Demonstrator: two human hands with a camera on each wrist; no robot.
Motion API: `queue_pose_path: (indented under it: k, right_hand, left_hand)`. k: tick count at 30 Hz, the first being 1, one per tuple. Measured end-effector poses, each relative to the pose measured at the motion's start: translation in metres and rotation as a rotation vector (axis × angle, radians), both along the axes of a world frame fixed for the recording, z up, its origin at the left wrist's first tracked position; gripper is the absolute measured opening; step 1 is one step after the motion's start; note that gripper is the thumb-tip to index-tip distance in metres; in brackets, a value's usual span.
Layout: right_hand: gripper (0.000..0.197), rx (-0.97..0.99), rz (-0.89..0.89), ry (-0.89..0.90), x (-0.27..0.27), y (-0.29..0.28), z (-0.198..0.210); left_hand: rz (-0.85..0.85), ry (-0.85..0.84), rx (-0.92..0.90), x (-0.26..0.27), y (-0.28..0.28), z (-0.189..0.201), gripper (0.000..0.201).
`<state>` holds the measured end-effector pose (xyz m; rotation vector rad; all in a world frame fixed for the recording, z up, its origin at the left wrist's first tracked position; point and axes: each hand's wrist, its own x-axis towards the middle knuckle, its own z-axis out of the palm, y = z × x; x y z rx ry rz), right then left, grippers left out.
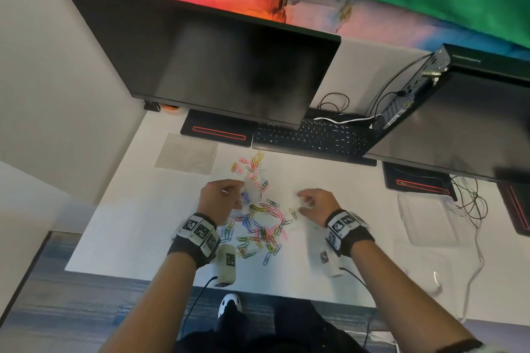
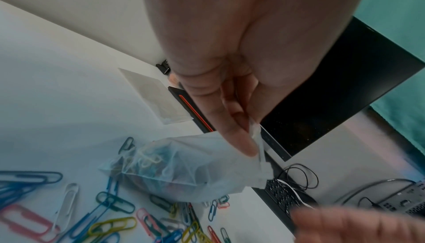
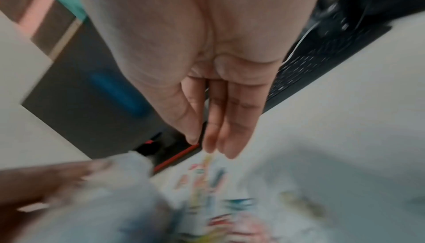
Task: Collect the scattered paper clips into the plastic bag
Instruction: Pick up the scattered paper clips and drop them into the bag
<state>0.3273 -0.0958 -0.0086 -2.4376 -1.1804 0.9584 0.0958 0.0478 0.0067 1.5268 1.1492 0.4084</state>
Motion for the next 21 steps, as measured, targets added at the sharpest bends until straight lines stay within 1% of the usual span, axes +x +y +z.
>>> queue_pose_path:
  k: [1, 3, 4, 5, 7, 10, 15, 18, 21]
  right_hand:
    - [0.055, -0.082, 0.020, -0.037, 0.010, -0.012, -0.008]
    - [0.089, -0.205, 0.060, -0.013, 0.019, -0.032, -0.019]
    - [0.103, -0.248, 0.102, -0.008, 0.019, -0.038, -0.024]
    - [0.113, -0.274, 0.148, -0.018, 0.015, -0.043, -0.029]
    - [0.127, -0.258, 0.222, -0.054, -0.003, -0.048, -0.039]
    - [0.133, -0.155, 0.234, -0.017, -0.033, -0.044, -0.055]
    - [0.131, 0.017, 0.125, 0.054, -0.061, -0.024, -0.068]
    - [0.127, 0.064, 0.054, 0.046, -0.066, -0.017, -0.072]
    - [0.127, 0.056, 0.036, -0.024, -0.068, -0.010, -0.071]
  left_hand:
    - [0.002, -0.001, 0.003, -0.001, 0.001, 0.000, 0.018]
    - [0.004, -0.003, 0.009, -0.003, 0.000, 0.001, 0.018]
    - [0.007, -0.004, 0.010, -0.003, 0.000, 0.001, 0.018]
    - [0.008, -0.002, 0.012, -0.004, -0.001, 0.001, 0.018]
    - [0.007, 0.003, 0.013, -0.005, -0.001, 0.001, 0.017]
    - [0.006, 0.004, 0.010, -0.007, -0.001, -0.001, 0.017]
    - [0.019, 0.006, 0.003, -0.013, 0.003, -0.002, 0.016]
    - [0.032, 0.000, -0.001, -0.014, 0.005, -0.004, 0.016]
    - [0.033, -0.007, -0.012, -0.013, 0.004, -0.004, 0.017]
